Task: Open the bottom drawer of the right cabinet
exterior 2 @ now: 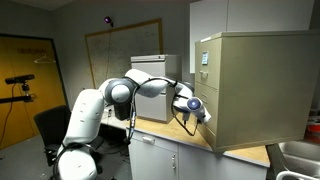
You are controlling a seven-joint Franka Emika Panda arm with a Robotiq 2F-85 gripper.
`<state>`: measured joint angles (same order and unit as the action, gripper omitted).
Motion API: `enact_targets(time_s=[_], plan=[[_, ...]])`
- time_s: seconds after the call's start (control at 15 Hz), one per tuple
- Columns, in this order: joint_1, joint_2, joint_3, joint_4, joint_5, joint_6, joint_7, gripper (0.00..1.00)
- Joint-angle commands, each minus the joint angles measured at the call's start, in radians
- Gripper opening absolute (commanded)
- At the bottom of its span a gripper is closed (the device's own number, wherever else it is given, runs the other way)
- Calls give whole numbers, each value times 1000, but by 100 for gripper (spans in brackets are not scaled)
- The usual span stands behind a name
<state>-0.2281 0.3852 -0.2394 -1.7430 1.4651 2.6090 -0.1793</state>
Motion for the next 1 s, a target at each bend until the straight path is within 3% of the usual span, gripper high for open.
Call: enact_targets(time_s=[0.0,0.2,0.27,0.33,0.67,0.93], plan=[[-17,79,27,108,-17,-3,55,100],[-19,127,35,144,-41,-8,93,100],[-21,142,38,151,-50,-10,104,91],[-20,154,38,151,-66,-12,122,73],[-20,159,27,160,-162,-9,227,35],[-2,141,-9,182,-402,-41,373,6]])
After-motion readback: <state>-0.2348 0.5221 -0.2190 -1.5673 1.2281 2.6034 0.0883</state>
